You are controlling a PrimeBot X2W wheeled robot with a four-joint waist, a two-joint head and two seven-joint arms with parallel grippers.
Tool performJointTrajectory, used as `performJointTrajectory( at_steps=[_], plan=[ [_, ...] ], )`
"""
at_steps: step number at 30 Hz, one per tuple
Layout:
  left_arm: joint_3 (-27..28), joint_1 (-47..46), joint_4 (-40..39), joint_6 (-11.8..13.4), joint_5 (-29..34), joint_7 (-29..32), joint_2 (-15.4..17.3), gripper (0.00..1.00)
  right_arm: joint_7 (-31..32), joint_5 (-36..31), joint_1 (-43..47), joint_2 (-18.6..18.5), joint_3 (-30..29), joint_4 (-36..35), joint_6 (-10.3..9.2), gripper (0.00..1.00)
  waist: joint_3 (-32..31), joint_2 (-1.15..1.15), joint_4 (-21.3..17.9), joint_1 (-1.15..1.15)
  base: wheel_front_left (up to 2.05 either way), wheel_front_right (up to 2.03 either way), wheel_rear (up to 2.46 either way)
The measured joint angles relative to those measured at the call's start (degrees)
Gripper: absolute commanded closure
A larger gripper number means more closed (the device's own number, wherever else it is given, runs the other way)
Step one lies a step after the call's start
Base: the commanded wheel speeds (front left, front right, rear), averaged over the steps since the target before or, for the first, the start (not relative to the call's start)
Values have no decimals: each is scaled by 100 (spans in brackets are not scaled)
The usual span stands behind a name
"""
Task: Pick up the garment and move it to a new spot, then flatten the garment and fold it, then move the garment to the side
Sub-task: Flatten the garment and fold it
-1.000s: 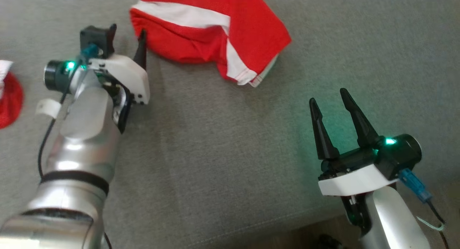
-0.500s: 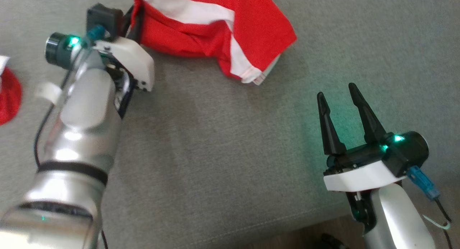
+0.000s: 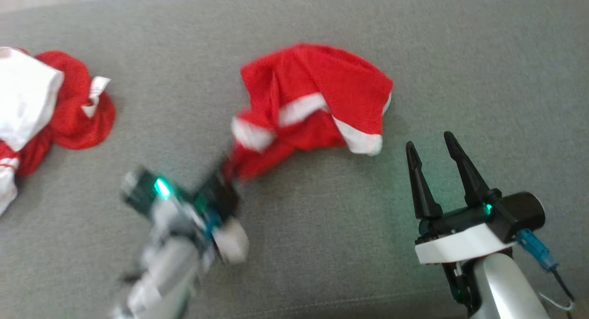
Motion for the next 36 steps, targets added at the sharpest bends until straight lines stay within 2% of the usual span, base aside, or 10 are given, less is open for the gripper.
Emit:
performJointTrajectory(
  at_steps=[2,3,4,5,12,18,21,25,30,36],
  plan=[
    [-277,378,-30,11,27,-9,-19,100,0,-1,54,0,-12,11,0,0,-110,0,72,0,0,0,0],
    [-367,544,7,10,19,-9,-27,96,0,-1,80,0,-11,37,0,0,-164,0,100,0,0,0,0],
    [-433,684,63,4,-22,-9,-41,53,0,-2,101,0,-11,63,0,0,-218,0,126,0,0,0,0],
    [-458,793,111,3,-103,-8,-81,0,0,-2,123,0,-13,71,0,0,-267,0,149,0,0,0,0],
    [-511,1118,-79,-245,-806,-8,-315,0,0,2,280,1,-57,101,0,0,-579,0,247,0,0,0,0],
    [-126,1595,-828,-497,-1437,-8,-85,0,0,56,312,1,-53,103,0,0,-716,0,281,0,0,0,0],
    [157,1621,-1018,-810,-2008,16,-51,0,0,68,317,1,-7,103,0,0,-765,0,268,0,0,0,0],
    [436,1618,-1039,-1181,-3218,490,-60,0,0,99,328,1,75,118,0,0,-791,0,194,0,0,0,0],
    [156,1506,-1076,-1255,-4377,1051,213,0,0,97,408,1,83,118,0,0,-736,0,96,0,0,0,0],
    [-364,1174,-1135,-1256,-5116,1091,616,0,0,88,404,1,51,112,0,0,-604,0,23,0,0,0,0]
  ],
)
